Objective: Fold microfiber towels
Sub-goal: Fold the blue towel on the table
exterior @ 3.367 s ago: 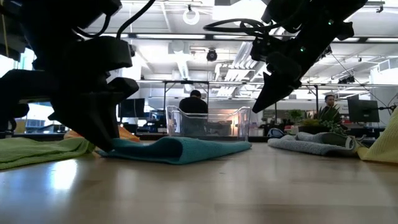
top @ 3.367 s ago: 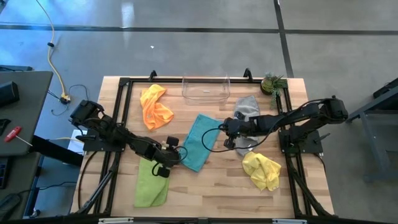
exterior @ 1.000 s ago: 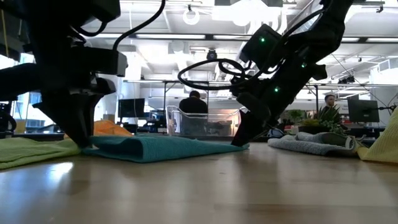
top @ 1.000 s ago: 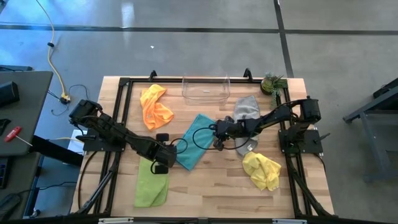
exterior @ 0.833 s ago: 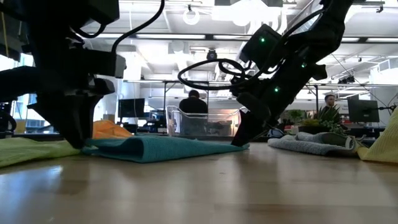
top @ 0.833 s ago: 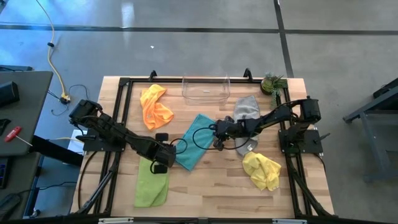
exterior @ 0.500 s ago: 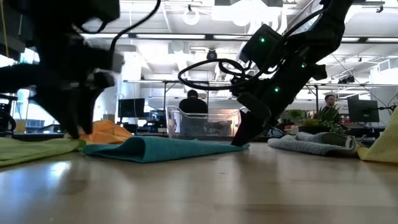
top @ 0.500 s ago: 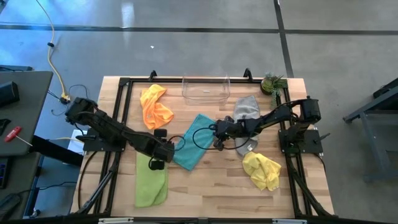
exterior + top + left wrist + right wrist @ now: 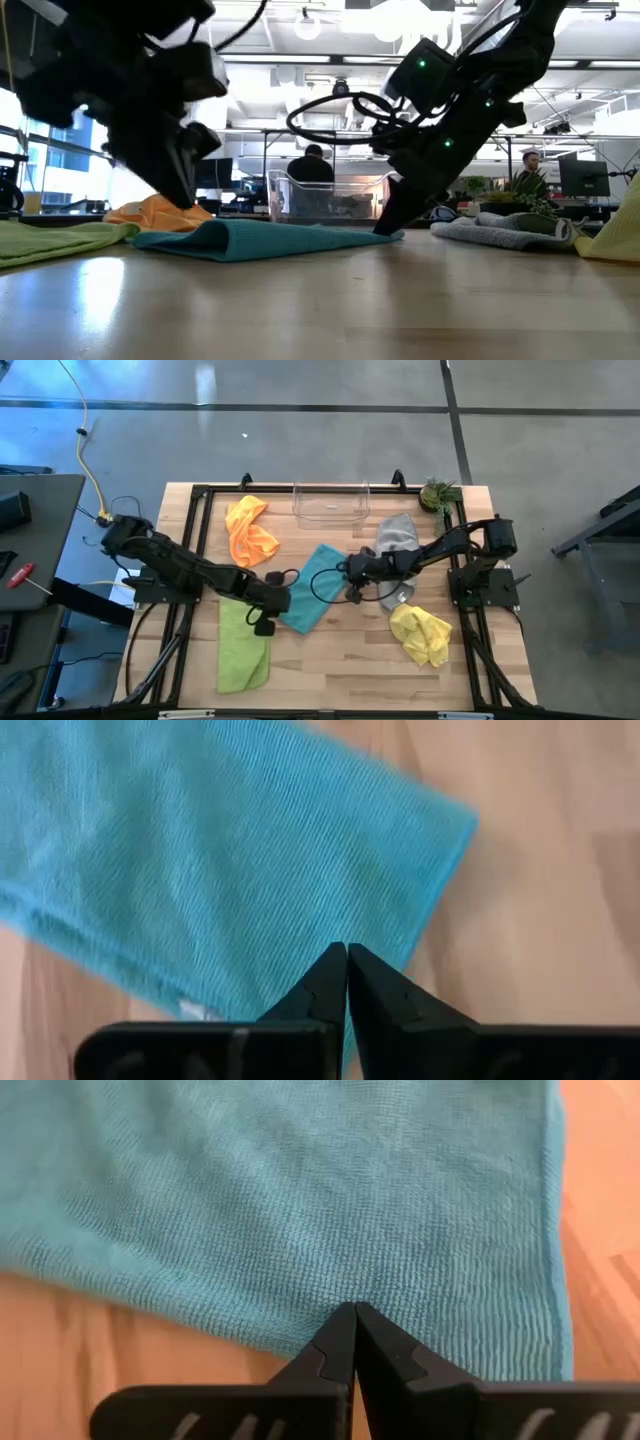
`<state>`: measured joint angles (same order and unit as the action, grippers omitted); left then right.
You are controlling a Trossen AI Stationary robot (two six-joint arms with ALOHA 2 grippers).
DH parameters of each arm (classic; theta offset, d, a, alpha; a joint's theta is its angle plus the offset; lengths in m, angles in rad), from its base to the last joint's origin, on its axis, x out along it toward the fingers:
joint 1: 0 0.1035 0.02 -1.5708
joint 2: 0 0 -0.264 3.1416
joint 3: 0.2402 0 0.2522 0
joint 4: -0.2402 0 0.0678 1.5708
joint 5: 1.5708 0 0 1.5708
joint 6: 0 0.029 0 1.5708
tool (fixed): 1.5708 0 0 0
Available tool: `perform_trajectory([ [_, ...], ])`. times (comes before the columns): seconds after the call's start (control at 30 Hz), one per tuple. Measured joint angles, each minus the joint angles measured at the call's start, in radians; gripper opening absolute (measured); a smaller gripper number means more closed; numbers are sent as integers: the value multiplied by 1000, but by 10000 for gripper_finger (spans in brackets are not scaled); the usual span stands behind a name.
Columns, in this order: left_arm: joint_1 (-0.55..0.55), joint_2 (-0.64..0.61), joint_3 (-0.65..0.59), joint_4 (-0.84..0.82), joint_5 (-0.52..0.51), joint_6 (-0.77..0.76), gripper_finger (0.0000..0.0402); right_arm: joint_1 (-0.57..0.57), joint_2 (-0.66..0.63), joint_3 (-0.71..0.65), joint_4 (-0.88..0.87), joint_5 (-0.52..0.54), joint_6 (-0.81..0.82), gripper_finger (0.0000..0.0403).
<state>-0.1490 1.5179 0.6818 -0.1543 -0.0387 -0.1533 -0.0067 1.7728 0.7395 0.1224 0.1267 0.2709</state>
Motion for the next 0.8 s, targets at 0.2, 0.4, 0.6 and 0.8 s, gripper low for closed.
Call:
perform_trajectory([
  [0.2,0,76,3,19,-21,17,3,1,-43,-3,-75,-41,-43,0],
  [0.4,-4,94,2,16,1,16,1,1,-65,-2,-129,-48,-70,0],
  [0.6,-54,94,2,31,55,-32,0,1,-65,-2,-133,-36,-114,1],
  [0.8,-92,72,20,35,64,-52,0,1,-117,-5,-152,-35,-121,28],
])
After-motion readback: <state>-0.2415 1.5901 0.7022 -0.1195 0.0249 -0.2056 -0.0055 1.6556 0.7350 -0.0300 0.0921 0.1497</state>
